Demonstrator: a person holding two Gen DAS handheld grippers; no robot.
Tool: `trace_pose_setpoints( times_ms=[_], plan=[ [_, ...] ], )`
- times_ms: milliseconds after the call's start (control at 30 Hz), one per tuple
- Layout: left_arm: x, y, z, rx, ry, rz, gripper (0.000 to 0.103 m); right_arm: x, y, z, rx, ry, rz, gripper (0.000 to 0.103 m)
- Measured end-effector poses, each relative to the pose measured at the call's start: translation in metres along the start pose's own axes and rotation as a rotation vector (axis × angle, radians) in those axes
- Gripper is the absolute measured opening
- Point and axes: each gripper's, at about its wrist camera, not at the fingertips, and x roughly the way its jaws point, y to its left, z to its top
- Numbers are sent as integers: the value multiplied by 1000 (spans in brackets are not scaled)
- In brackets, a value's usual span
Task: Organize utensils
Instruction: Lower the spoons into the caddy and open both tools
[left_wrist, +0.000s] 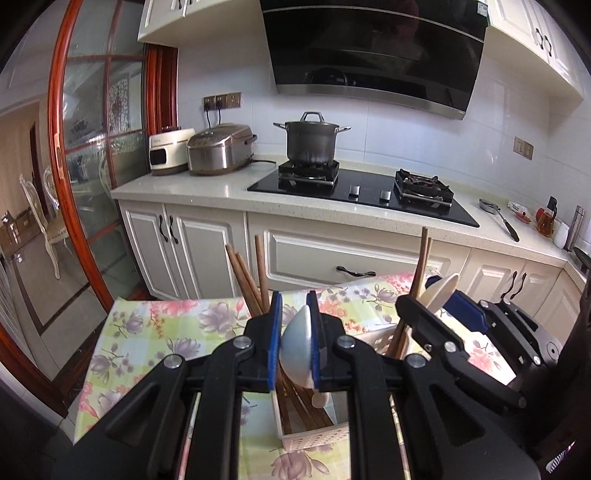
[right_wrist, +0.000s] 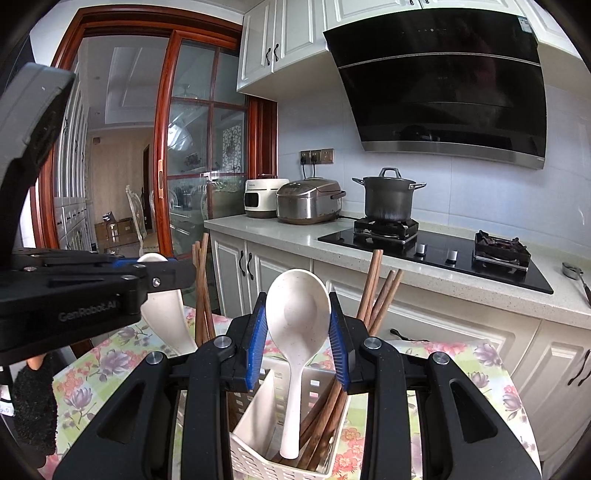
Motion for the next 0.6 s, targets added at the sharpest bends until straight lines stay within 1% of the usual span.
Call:
trace_pose_setpoints(
  times_ms=[433,600],
  plan=[
    [12,4,-10,-4,28,6,13,8,-4,-11,14,27,-4,31],
    [13,8,-12,-13,33,13,13,9,-4,-14,12,34,-4,34]
  ],
)
